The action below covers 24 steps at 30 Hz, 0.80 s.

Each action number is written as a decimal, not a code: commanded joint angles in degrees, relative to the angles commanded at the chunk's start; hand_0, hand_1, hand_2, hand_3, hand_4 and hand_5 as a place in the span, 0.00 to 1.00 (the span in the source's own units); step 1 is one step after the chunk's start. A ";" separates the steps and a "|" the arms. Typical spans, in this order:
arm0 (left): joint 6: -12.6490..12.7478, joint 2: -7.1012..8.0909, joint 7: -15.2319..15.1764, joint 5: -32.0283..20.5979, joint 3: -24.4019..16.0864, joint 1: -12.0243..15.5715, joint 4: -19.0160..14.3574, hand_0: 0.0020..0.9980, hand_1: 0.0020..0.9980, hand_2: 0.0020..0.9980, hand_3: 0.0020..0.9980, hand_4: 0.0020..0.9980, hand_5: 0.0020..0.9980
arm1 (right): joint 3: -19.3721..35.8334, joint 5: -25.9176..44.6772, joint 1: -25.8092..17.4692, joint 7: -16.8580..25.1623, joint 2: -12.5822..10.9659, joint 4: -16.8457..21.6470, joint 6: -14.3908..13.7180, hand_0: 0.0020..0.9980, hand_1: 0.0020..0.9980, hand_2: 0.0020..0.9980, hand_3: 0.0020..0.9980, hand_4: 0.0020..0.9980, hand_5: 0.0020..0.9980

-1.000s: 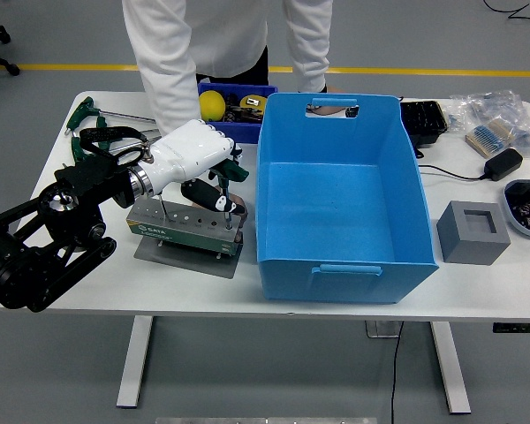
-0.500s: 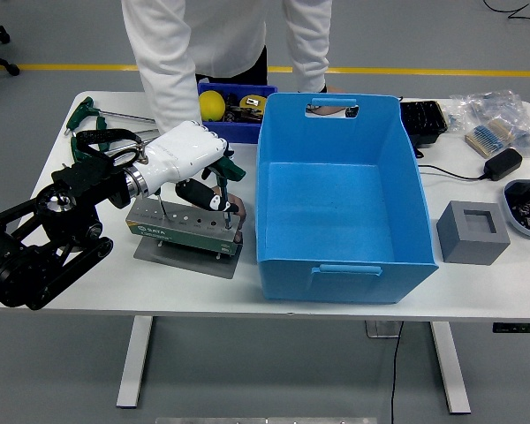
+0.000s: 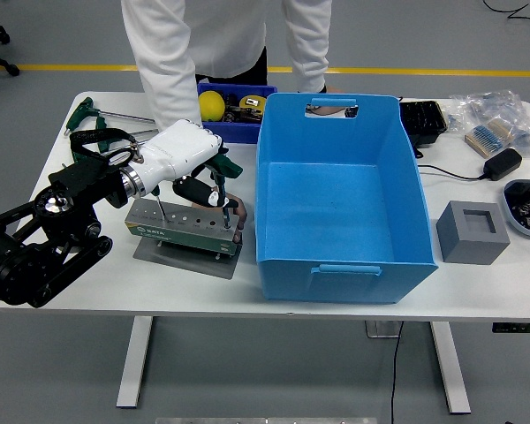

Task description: Lift tool from toolbox,place it in box,lift tool from toolbox,place it in box

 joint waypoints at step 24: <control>0.03 2.31 -2.28 -7.42 -4.91 0.51 -8.13 0.19 0.00 0.01 0.02 0.81 0.59 | -0.02 0.04 -0.10 0.04 -0.02 -0.06 -0.02 0.73 0.70 0.75 0.59 0.83 0.72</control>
